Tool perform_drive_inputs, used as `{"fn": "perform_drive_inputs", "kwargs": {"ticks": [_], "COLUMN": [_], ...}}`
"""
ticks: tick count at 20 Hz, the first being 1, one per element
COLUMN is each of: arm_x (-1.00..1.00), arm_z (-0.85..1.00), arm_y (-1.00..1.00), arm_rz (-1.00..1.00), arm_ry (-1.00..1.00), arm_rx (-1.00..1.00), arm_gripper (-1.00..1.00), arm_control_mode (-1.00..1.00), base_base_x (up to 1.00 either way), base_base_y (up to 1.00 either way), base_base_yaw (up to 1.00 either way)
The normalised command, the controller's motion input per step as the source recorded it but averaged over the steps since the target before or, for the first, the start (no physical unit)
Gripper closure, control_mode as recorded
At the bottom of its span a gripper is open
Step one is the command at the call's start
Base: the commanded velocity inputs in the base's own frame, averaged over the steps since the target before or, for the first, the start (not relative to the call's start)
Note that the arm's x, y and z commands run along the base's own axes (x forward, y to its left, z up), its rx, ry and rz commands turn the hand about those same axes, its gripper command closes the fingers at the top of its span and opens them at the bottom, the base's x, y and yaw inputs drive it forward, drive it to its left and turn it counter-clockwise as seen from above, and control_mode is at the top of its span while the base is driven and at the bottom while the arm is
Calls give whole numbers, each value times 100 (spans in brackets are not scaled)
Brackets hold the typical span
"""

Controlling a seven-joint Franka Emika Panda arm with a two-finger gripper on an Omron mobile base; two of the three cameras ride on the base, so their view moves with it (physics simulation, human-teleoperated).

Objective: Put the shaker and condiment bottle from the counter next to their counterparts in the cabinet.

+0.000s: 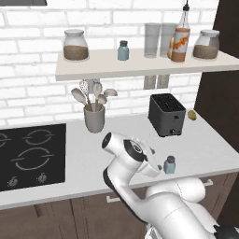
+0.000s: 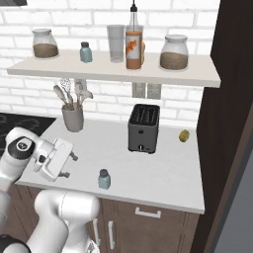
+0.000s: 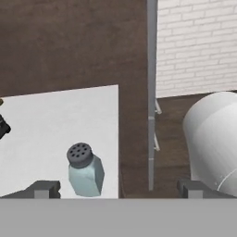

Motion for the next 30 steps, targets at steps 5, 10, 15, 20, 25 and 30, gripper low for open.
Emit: {"fn": "perform_drive_inputs", "kwargs": {"ticks": [5,10,15,20,25,30], "arm_x": [15,14,4,1,0,5], "arm_z": [-2,0,-20,-19,-19,-30], "arm_y": [0,-10,-15,-12,-12,-24], "arm_rz": [0,0,0,1,0,3], "arm_ry": [0,0,0,0,0,0], "arm_rx": [0,0,0,0,0,0], "arm_gripper": [-100,-100,-100,-100,-100,-100], "arm_control_mode": [-100,-100,-100,-100,-100,-100], "base_base_x": [0,0,0,0,0,0], "base_base_y": [0,0,0,0,0,0], "base_base_yaw": [0,0,0,0,0,0]}}
